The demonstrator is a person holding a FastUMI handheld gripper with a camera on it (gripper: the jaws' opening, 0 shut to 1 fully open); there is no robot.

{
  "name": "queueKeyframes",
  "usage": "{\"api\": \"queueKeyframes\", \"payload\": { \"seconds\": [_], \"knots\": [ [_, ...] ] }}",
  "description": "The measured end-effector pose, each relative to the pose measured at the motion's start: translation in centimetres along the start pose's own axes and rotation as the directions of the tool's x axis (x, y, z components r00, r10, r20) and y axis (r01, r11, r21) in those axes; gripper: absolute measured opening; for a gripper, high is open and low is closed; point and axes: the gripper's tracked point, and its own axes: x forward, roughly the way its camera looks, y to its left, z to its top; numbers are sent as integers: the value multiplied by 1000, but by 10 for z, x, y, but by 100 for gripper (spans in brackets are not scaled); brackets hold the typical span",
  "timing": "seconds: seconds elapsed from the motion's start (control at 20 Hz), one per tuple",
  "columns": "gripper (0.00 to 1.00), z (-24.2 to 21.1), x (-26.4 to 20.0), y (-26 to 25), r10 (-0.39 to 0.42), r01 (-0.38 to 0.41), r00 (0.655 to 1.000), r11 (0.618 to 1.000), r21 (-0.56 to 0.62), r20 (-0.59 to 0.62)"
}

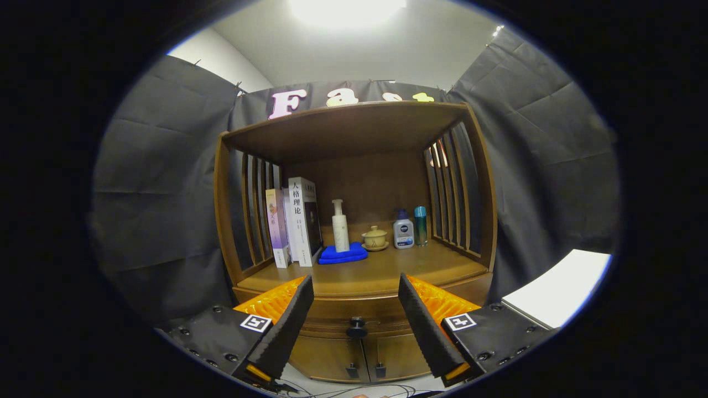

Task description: Pull open the drawer, take out the items inside it, and place them on the countertop above the cabinet.

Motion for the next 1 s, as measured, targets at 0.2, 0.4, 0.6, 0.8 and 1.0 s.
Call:
{"api": "queueKeyframes", "payload": {
  "seconds": [0.2,0.4,0.6,0.8,1.0],
  "knots": [
    [98,-20,22,-6,-11,10,999,1000,-15,-43],
    [98,-50,45,-7,-3,3,995,1000,4,-99],
    [98,-89,73,-6,-7,6,987,1000,-3,-160],
    [98,-118,94,-11,-25,21,981,999,-25,-191],
    [98,-146,106,-11,-30,21,971,999,-39,-238]
  ]
}}
